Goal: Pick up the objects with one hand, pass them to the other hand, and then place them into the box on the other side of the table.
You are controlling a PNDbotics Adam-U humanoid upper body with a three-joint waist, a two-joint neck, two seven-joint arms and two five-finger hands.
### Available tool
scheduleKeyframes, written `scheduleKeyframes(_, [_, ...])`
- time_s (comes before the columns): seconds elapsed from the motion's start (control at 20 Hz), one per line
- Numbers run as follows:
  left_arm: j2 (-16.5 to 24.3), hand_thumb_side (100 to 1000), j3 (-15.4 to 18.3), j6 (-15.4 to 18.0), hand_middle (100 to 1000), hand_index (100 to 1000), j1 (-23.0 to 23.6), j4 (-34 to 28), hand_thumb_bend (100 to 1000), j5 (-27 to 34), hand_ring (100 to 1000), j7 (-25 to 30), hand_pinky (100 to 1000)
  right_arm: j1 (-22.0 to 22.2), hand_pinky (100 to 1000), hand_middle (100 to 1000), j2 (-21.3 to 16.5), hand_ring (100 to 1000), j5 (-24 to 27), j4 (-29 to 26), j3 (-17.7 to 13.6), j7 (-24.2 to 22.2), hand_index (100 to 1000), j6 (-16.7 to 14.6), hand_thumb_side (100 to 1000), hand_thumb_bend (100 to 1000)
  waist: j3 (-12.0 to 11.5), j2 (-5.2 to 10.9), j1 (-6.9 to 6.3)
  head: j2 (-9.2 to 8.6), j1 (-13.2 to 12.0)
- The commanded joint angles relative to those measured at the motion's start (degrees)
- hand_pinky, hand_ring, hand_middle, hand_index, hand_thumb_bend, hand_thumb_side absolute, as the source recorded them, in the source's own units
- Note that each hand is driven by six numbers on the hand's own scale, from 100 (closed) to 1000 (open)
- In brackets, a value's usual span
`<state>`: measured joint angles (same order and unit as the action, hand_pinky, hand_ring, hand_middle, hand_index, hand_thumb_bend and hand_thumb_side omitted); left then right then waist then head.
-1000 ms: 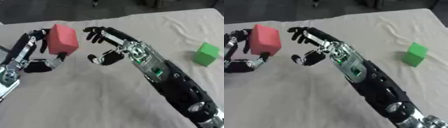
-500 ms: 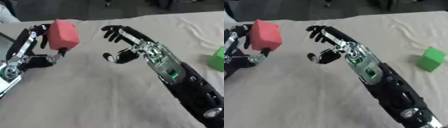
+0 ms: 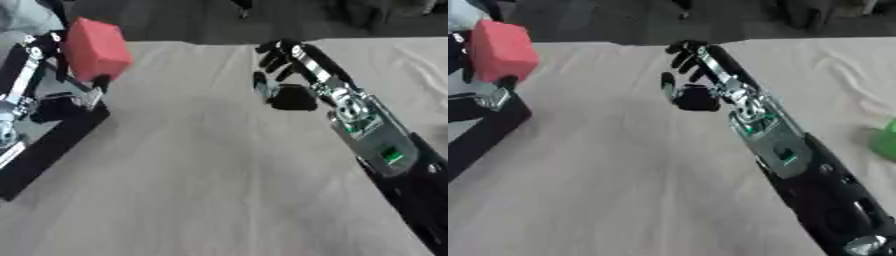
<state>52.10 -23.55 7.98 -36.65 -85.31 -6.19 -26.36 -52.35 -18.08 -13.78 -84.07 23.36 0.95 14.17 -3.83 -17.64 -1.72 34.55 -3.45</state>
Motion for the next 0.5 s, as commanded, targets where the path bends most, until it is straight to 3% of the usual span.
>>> scheduleKeyframes(0.05, [3.18, 204, 2.7, -0.96, 187, 274, 0.21, 0.28, 100, -0.6, 553, -0.86, 617, -0.73, 643, 673, -1.34, 732, 0.98, -1.47, -0.74, 1.61, 812, 0.03, 204, 100, -0.15, 1.57, 0.09, -0.84, -1.39])
scheduleKeyframes(0.5, [3.64, 121, 6.21, -6.29, 210, 299, 1.13, 6.44, 100, -4.91, 552, -0.86, 618, -0.45, 619, 653, -1.79, 708, 2.51, -2.74, -1.5, 5.47, 793, -0.43, 206, 100, -0.48, 1.46, 0.56, -1.07, -2.29])
